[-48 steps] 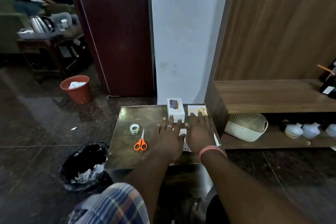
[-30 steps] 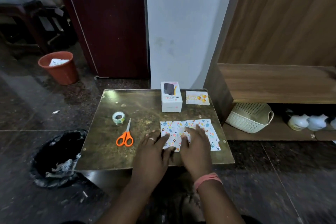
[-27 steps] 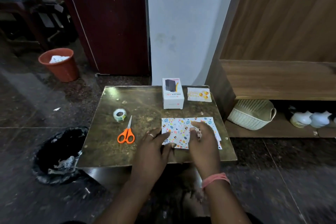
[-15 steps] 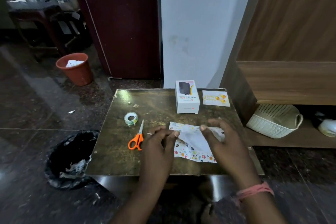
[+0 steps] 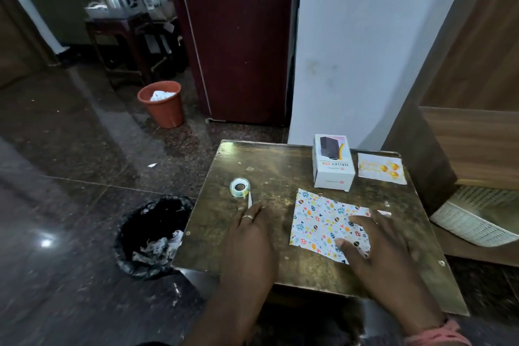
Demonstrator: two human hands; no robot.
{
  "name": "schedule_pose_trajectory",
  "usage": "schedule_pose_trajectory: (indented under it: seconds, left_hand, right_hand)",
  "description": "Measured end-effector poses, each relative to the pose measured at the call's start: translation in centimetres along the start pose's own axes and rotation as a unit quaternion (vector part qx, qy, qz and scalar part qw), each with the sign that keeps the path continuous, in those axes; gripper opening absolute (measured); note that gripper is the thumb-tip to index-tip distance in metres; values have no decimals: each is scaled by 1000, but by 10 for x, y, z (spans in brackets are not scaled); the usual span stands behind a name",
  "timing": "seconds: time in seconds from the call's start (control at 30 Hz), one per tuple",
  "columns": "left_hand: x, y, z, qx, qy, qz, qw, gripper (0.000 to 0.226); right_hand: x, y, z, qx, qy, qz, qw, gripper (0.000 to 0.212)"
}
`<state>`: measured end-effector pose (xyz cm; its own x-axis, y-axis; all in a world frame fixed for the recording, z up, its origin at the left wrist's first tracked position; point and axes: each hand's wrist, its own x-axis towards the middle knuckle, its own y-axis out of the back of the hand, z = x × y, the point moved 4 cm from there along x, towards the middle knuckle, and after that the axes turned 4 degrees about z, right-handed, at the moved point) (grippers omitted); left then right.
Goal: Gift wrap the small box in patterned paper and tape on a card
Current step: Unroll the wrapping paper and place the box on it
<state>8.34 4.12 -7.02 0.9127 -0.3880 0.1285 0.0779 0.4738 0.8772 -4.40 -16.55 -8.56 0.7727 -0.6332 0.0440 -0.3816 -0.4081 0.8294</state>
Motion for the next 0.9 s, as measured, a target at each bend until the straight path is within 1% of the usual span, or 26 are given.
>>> schedule_pose_trajectory:
  seconds: [0.13, 0.27, 0.33, 0.43, 0.47, 0.5, 0.53, 0.6, 0.67, 0.73, 0.77, 0.83, 0.87, 0.9]
  left_hand:
    - [4, 3, -12, -8, -20, -39, 999, 71]
    - [14, 12, -7, 22, -53, -40, 998, 72]
    - [24, 14, -8, 19, -60, -44, 997, 71]
    - [35, 14, -9, 16, -69, -45, 996, 66]
    - [37, 13, -7, -4, -72, -38, 997, 63]
    - [36, 13, -2, -33, -75, -37, 996, 62]
    - [35, 10, 3, -66, -87, -44, 993, 65]
    - [28, 4, 16, -137, -118, -85, 980, 73]
    - [23, 0, 23, -220, -96, -135, 961, 74]
    - [24, 0, 25, -267, -63, -137, 952, 74]
    - [25, 0, 25, -285, -45, -125, 949, 75]
    - [25, 2, 29, -314, -19, -94, 945, 78]
    - [24, 3, 32, -300, -22, -59, 952, 76]
    - [21, 6, 37, -269, -42, -15, 962, 72]
  right_hand:
    - [1, -5, -5, -14, 0, 1, 1000, 48]
    - [-1, -4, -17, -9, -8, 5, 1000, 50]
    - [-2, 0, -23, -21, -12, -17, 1000, 58]
    - [-3, 6, -29, -42, -4, -89, 995, 85]
    - [-3, 8, -30, -55, 4, -107, 993, 91]
    - [-3, 10, -30, -63, 9, -114, 991, 90]
    - [-2, 13, -31, -61, 11, -112, 992, 82]
    - [0, 21, -29, -39, 20, -91, 995, 57]
    - [3, 27, -26, 15, 46, -59, 997, 31]
    - [2, 36, -26, 67, 70, -5, 995, 9]
    - [2, 41, -28, 82, 69, 22, 994, 13]
    - [2, 50, -33, 92, 63, 82, 990, 29]
    - [1, 54, -38, 98, 63, 117, 986, 32]
    - [1, 56, -40, 113, 59, 147, 981, 32]
